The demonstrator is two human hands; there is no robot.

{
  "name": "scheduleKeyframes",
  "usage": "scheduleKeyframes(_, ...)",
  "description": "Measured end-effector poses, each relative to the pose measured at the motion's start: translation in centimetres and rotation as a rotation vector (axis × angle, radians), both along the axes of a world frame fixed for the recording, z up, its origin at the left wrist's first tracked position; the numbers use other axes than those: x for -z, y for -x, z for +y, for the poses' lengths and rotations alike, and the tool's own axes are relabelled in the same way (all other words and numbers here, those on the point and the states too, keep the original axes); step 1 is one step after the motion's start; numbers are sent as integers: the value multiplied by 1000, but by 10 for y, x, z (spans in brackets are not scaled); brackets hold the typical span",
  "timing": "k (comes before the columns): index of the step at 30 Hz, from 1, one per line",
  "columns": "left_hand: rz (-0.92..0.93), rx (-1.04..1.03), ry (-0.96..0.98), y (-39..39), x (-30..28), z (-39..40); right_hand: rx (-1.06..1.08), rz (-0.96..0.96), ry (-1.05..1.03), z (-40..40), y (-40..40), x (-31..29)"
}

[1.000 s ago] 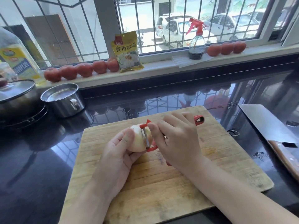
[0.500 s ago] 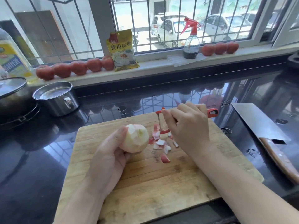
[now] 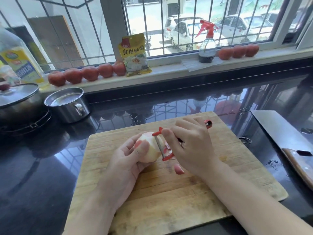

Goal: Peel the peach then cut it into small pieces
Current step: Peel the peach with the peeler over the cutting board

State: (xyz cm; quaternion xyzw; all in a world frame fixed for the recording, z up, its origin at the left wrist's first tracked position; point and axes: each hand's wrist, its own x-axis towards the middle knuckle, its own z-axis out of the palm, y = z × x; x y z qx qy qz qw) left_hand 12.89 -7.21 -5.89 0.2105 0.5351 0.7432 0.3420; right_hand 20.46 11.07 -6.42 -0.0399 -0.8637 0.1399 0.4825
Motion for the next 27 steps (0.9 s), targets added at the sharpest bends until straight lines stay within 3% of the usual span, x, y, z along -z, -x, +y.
scheduleKeyframes(9, 9, 25, -39, -1, -1, -4, 74, -29, -87, -3, 1, 1)
scheduleKeyframes(16, -3, -15, -85, -2, -4, -5, 334, -126, -73, 21, -2, 2)
scheduleKeyframes(22, -7, -62, -67, 0, -5, -3, 431, -142, -53, 21, 1, 5)
scheduleKeyframes(27, -50, -82, -87, 1, -6, -1, 403, -38, 17, 23, -1, 2)
